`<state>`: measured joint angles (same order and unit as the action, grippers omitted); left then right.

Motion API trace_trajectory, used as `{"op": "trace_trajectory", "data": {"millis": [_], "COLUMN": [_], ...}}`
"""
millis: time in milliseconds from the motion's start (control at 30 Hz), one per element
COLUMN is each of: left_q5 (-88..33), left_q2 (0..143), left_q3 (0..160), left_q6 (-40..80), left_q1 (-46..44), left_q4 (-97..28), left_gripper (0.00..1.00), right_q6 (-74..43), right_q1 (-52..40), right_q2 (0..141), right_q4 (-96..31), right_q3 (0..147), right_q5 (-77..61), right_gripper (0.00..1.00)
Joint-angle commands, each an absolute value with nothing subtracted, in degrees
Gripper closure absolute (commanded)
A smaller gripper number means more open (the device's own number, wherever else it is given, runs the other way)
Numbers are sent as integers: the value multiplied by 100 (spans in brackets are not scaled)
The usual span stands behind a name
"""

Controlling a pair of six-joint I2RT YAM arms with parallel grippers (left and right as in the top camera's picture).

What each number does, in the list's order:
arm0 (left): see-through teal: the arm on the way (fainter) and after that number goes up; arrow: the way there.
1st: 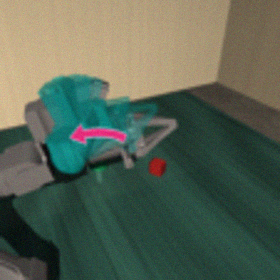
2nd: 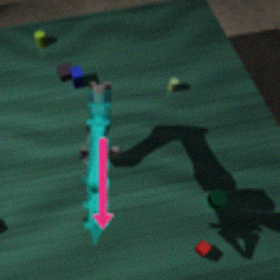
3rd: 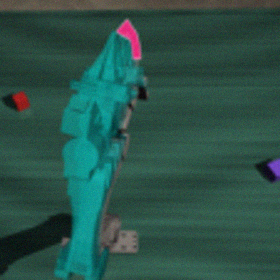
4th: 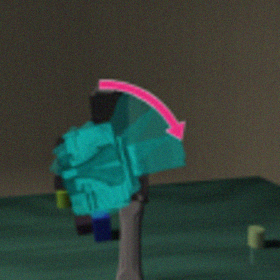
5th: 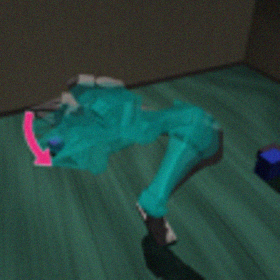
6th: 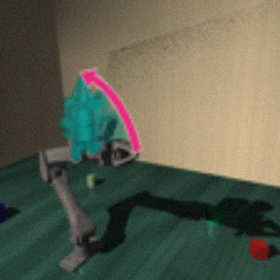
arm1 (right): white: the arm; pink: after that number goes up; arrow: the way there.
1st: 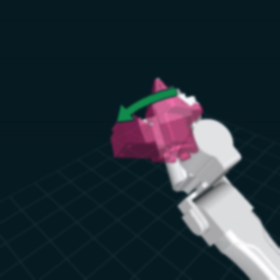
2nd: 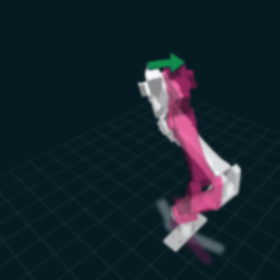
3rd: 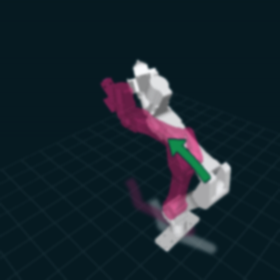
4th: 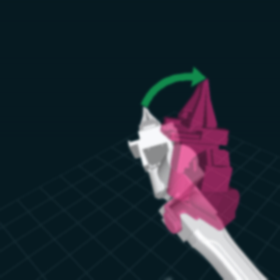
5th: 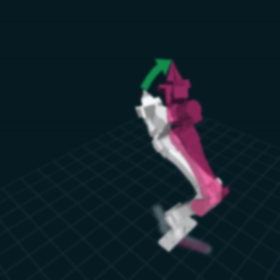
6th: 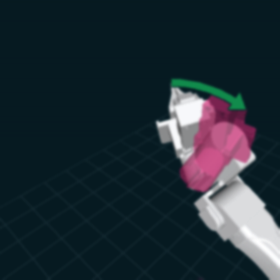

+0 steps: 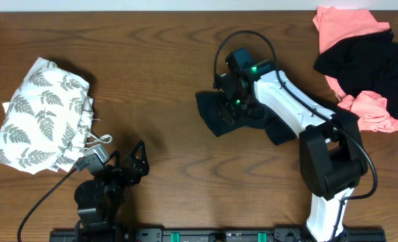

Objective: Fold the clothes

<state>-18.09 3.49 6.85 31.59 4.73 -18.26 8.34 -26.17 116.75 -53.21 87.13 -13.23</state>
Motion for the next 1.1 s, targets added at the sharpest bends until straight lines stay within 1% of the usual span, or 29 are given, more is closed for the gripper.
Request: {"op": "trace_trajectory", "data": {"millis": [0,67,200,300,367,400,533,667,800,900,1067], "left_q5": [-1949,-1949,-1949,-1949,-1949,-1949,-1949,-1946,-1949,-1946,-1949], "left_q2": [362,362,362,362,362,362,362,362,362,362,362], "left_q3": [607,607,607,607,607,607,607,607,607,607,607], "left_q6": [3201,3201,3201,3201,3201,3201,3201,3201,3201,3201,3201], "left_q1": [491,491,491,491,491,491,491,491,491,491,491], "left_q4": [-1964,-1964,-1964,-1964,-1964,-1964,-1964,-1964,-1964,-1964,-1964], "left_gripper": [2,2,2,2,2,2,2,2,2,2,2], "right_q6": [945,899,578,582,585,582,585,567,427,325,279], "right_q1": [-2724,-2762,-2781,-2777,-2779,-2783,-2781,-2775,-2770,-2779,-2777], "right_q2": [11681,11686,11686,11684,11646,11605,11161,10344,9544,9037,8705], "right_q4": [-5347,-5371,-5349,-5310,-5304,-5317,-5343,-4797,-3948,-3468,-3232], "right_q3": [8726,8720,8720,8722,8739,8761,8919,8956,8956,8956,8956], "right_q5": [-1306,-1225,-589,-432,-454,-464,-1085,-1549,-1409,-1055,-1009], "right_gripper": [46,56,78,86,96,99,99,99,99,99,99]}}
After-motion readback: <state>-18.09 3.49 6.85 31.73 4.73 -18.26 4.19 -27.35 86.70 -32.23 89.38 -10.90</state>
